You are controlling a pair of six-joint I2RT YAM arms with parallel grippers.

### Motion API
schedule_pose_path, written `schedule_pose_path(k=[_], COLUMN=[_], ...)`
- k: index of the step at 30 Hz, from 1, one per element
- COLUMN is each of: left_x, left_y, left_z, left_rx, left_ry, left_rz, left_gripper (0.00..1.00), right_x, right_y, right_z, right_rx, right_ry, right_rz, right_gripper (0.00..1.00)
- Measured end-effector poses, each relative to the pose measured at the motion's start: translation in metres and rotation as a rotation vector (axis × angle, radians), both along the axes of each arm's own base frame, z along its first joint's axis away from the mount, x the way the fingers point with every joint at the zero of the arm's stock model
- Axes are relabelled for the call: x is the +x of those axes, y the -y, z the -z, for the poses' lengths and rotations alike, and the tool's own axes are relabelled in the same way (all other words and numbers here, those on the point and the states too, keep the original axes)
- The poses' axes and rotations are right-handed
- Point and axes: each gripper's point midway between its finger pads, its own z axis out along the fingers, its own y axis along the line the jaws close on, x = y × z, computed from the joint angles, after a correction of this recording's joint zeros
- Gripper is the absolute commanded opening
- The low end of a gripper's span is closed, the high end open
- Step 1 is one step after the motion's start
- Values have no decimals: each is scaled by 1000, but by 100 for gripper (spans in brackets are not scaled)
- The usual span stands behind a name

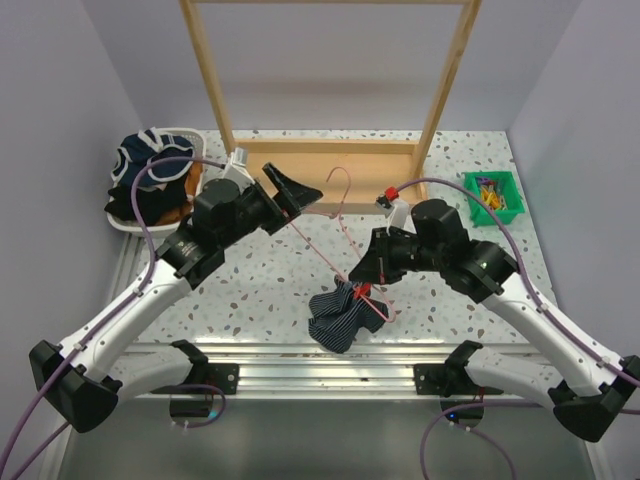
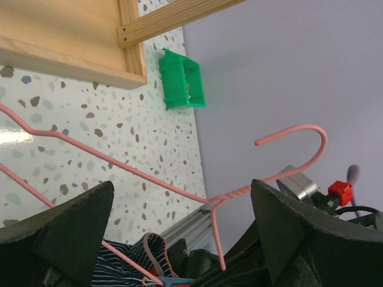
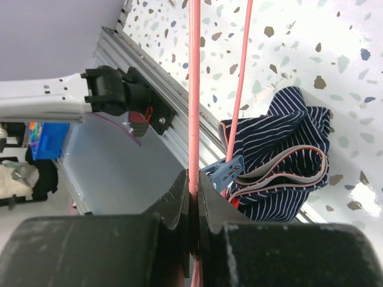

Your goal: Remove the underwear clipped to the hanger

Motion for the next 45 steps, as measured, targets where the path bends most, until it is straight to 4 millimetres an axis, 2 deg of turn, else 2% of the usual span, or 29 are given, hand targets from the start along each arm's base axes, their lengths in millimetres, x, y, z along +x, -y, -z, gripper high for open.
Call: schedule_pose_path(k=[6,10,13,18,19,20,22,23,25,27,29,31,32,34,35,36,39,45], left_x=[-3,-3,4,18,20,24,28,30,33,35,35,34,35,36,37,38,39,40], left_y=[7,14,22,36,37,37,36,35,34,33,33,33,32,28,26,24,20,8], left_z=[-2,18,34,45,45,45,38,33,27,19,13,9,11,18,22,27,39,67], left_rx=[-148,-244,-285,-335,-344,-358,-399,-421,-451,-504,-535,-544,-529,-515,-505,-496,-481,-481], left_ry=[-133,-249,-322,-378,-385,-390,-383,-377,-375,-389,-396,-388,-373,-371,-372,-374,-387,-417], left_rz=[-7,1,5,16,14,7,-1,-3,-11,-15,-13,0,1,-9,-16,-23,-39,-72], left_gripper=[99,96,92,86,81,64,39,17,4,0,0,0,0,0,0,0,0,0], right_x=[0,2,2,4,4,4,4,4,7,8,9,11,11,14,16,17,25,44], right_y=[8,8,8,4,3,3,2,3,3,4,4,4,4,4,3,3,2,11], right_z=[1,2,2,1,1,1,1,1,1,2,3,4,5,5,5,4,-1,-2], right_rx=[-10,-11,-9,3,4,4,1,-3,-10,-19,-27,-31,-32,-32,-31,-25,-14,-64], right_ry=[53,70,74,98,103,107,115,120,139,157,170,172,165,162,162,159,179,213], right_rz=[10,12,10,-1,-4,-7,-15,-13,-10,-11,-15,-6,-1,13,20,31,65,162], right_gripper=[0,0,0,0,0,0,0,0,0,0,18,41,61,80,95,99,99,95])
